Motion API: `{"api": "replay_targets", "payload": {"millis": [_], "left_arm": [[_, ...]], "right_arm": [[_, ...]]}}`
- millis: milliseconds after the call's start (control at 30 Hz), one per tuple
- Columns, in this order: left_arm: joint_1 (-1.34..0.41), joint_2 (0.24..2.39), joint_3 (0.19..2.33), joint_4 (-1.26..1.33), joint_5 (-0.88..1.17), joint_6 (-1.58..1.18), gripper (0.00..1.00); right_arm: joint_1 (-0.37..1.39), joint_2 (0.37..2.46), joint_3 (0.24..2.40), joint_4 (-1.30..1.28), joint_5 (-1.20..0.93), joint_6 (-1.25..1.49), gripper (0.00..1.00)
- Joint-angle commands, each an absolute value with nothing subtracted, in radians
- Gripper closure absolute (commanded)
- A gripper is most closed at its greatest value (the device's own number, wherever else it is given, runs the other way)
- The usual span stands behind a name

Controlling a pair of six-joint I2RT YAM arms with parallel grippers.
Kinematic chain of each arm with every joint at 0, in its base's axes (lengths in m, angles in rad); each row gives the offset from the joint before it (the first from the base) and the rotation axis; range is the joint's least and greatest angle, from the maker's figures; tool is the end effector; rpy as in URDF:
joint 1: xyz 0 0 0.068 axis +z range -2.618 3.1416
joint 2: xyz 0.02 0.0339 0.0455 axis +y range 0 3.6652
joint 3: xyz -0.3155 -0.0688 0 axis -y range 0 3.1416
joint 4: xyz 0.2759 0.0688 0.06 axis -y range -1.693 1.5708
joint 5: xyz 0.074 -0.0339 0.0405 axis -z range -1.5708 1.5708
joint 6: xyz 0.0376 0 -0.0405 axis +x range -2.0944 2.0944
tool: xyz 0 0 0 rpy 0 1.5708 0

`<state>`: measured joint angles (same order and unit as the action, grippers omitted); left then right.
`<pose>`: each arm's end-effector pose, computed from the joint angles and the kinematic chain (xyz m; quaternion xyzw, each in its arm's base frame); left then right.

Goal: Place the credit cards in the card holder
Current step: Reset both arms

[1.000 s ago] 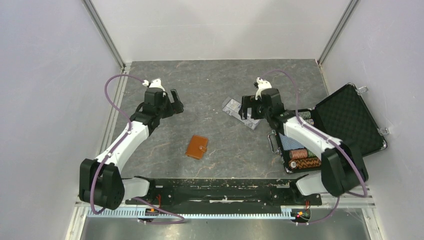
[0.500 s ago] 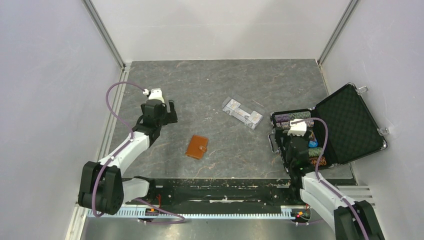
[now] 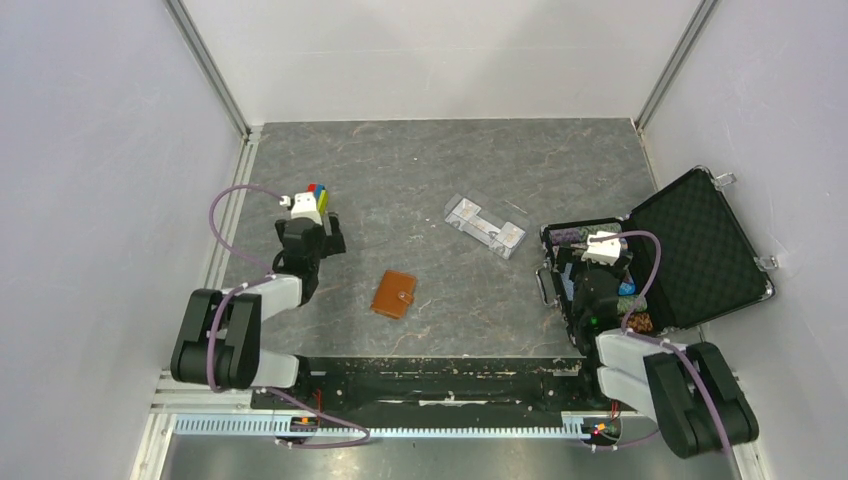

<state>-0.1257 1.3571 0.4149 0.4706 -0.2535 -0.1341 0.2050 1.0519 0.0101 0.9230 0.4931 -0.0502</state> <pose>0.2613 -0.0235 0.1838 -0.0696 0.8456 0.0398 0.5278 0.1612 0.0153 0.1669 0.0684 0.7399 -0.1322 0.6560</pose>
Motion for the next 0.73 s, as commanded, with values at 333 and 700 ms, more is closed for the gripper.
{"api": "replay_targets", "payload": {"millis": [333,700], "left_arm": [[-0.013,1.472,0.293,1.01,-0.043,-0.042,0.0],[-0.026,1.473,0.29,1.015,-0.043,-0.027,0.0]], "right_arm": [[0.111,1.365,-0.084,1.386,0.367,-0.151,0.02],[0.112,1.377,-0.101,1.45,0.386,-0.152,0.02]]}}
